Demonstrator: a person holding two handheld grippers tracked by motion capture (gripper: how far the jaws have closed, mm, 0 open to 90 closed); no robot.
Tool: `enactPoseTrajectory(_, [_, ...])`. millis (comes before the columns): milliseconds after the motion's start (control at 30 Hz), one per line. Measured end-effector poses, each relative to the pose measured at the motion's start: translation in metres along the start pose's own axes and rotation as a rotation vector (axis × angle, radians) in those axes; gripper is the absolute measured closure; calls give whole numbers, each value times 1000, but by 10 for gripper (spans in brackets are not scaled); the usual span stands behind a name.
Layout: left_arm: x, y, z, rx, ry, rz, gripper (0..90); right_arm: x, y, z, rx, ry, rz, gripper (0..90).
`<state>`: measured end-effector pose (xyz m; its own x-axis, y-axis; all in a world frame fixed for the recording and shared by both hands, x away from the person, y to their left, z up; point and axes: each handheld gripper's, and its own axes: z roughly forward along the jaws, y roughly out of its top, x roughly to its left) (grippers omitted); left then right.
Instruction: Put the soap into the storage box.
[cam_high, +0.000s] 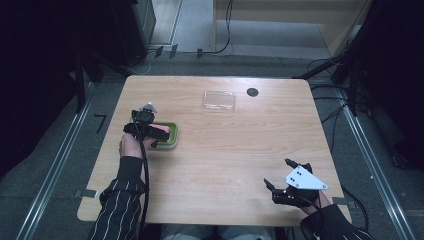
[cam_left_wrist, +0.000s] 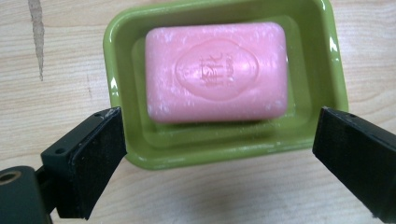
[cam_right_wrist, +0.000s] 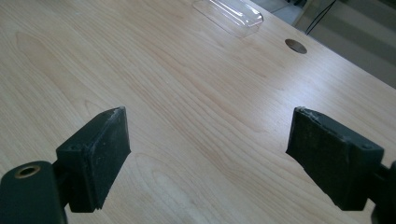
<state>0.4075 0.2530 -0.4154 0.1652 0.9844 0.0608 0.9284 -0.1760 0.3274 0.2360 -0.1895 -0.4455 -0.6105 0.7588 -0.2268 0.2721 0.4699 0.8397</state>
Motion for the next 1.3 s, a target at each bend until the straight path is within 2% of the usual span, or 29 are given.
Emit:
enactPoseTrajectory(367, [-5,-16,-2,14,4,28,32,0,0,0,0,1,0,135])
enactPoseTrajectory(500, [-8,-22,-4,20,7,51,25,0,0,0,-1,1,1,135])
enactPoseTrajectory(967, [-11,-46,-7,21,9,73,25,1,0,0,-2,2,0,135])
enactPoseTrajectory(1300, [-15,-64,-7,50,19,110,20,1,0,0,-1,4,-5,135])
